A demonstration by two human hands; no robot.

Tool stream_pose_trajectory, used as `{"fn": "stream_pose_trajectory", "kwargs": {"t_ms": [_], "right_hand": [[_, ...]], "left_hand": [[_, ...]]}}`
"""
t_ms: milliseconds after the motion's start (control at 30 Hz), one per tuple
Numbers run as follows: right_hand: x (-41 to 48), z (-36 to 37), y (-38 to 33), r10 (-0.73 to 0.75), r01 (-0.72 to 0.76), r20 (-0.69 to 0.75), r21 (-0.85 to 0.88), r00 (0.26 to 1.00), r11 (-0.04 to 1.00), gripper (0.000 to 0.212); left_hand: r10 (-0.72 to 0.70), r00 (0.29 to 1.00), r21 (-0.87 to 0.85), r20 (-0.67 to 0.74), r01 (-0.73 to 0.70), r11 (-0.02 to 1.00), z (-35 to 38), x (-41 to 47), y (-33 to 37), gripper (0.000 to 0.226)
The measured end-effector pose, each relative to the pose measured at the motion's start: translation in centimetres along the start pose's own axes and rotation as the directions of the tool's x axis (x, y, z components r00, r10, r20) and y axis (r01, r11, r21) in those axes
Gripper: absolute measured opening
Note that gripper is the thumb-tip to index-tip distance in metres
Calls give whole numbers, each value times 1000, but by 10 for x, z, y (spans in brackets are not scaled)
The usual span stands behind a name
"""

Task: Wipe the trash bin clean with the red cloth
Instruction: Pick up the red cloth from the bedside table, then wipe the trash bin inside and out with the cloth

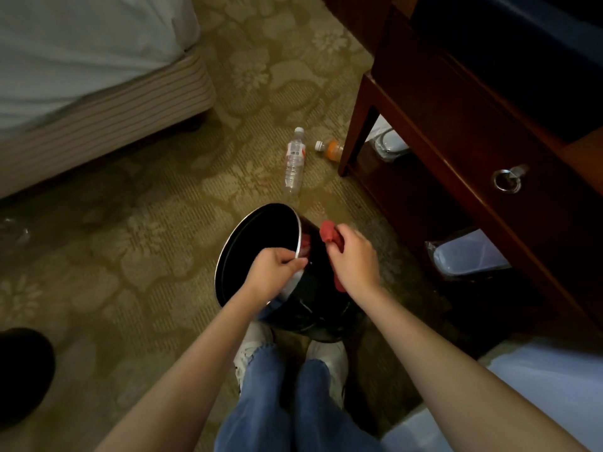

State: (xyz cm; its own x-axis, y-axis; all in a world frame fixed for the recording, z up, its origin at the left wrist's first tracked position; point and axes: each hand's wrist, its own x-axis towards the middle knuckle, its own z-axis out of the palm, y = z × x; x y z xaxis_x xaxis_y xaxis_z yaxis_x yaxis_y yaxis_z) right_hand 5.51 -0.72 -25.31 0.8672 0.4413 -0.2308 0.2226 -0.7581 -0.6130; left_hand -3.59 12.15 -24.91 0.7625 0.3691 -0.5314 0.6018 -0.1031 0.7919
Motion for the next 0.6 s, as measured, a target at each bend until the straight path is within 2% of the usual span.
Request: {"fn": "stream_pose_trajectory", "kwargs": {"t_ms": [100, 233, 367, 600], "right_hand": [[1, 8, -9, -36, 36, -3, 58, 999, 998, 25], [14, 31, -35, -103, 103, -6, 115, 995, 988, 30], [23, 56, -55, -178, 175, 31, 63, 984, 982, 36], [24, 70, -59, -233, 234, 23, -34, 972, 972, 36]], "left_hand": [[-67, 995, -95, -73, 60, 994, -31, 4, -2, 18], [-123, 989, -104, -85, 114, 988, -70, 8, -15, 20], [-169, 979, -153, -113, 151, 977, -82, 11, -19, 20], [-165, 983, -187, -80, 147, 971, -85, 11, -23, 19]]}}
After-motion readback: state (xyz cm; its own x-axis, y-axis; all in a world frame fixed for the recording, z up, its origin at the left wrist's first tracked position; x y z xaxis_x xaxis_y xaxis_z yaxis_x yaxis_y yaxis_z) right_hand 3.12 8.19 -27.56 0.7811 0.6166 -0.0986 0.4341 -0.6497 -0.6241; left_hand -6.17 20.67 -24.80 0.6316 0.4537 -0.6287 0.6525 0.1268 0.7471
